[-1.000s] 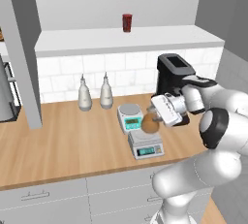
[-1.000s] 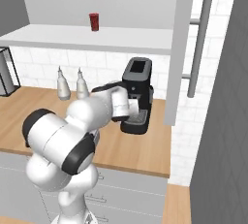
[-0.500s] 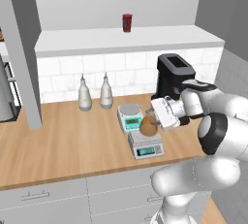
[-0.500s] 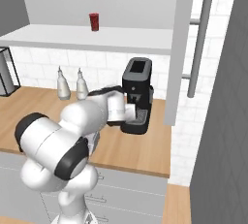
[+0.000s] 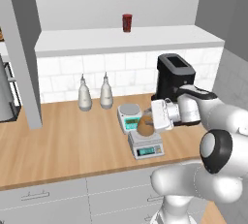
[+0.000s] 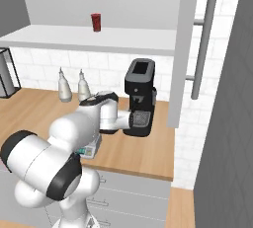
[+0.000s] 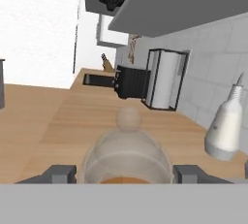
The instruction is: Pick the honey bottle and place it on the digital scale for weighing, and close the cabinet.
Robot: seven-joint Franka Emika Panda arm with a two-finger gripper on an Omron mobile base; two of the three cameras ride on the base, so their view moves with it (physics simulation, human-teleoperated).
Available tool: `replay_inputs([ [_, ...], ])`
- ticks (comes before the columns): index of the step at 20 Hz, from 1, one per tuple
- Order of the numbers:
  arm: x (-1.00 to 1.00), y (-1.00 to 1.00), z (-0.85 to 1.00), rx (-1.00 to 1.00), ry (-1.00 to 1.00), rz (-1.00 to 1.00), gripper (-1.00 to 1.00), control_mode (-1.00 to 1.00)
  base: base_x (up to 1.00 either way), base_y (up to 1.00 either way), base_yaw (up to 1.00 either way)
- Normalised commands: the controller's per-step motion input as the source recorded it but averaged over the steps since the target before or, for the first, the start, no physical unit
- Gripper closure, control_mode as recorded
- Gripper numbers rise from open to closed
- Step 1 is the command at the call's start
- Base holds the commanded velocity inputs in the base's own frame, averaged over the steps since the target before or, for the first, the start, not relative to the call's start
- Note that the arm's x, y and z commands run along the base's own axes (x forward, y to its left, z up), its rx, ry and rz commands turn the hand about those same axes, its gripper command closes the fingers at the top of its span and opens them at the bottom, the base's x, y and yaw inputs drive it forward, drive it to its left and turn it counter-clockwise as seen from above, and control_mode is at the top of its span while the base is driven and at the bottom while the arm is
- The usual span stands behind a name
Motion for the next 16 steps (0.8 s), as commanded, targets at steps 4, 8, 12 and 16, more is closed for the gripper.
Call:
replay_inputs([
  [4, -0.05, 0.01, -0.30, 0.00, 0.05, -0.04, 1.00, -1.00, 0.00, 0.00, 0.00],
  [8, 0.00, 0.01, -0.42, 0.00, 0.03, -0.03, 1.00, -1.00, 0.00, 0.00, 0.00],
  [12, -0.11, 0.09, -0.31, 0.00, 0.00, -0.01, -1.00, -1.00, 0.00, 0.00, 0.00],
  [16, -0.36, 0.00, 0.00, 0.00, 0.00, 0.00, -1.00, -1.00, 0.00, 0.00, 0.00],
])
